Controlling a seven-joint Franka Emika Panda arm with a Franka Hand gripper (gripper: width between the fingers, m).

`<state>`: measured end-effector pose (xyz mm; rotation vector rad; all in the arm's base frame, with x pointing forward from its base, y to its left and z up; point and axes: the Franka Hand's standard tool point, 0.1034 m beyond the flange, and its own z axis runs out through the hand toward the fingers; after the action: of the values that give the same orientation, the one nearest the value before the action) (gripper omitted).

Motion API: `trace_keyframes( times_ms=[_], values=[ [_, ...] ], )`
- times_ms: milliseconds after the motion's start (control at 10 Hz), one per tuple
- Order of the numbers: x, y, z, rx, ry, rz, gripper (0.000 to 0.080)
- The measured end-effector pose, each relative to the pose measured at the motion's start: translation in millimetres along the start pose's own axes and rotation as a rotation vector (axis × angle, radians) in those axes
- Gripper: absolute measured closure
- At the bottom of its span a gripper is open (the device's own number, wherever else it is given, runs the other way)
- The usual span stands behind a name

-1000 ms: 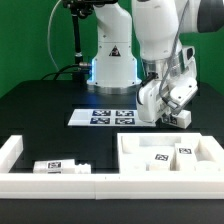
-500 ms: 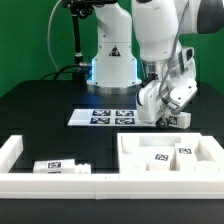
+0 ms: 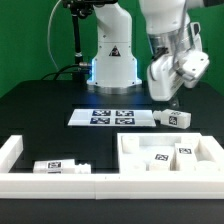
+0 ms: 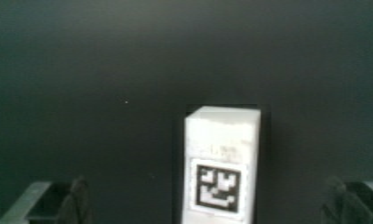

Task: Assemble one leg

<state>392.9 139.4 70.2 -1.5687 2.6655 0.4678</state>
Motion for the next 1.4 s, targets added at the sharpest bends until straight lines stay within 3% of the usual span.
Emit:
trace_keyframes(
  times_ms=[1200, 1400],
  values=[
    [-3.2, 7.1, 5.3, -0.016, 0.016, -0.143, 0.0151],
    [-2.0, 7.0, 5.3, -0.013, 0.031, -0.320, 0.0151]
  ],
)
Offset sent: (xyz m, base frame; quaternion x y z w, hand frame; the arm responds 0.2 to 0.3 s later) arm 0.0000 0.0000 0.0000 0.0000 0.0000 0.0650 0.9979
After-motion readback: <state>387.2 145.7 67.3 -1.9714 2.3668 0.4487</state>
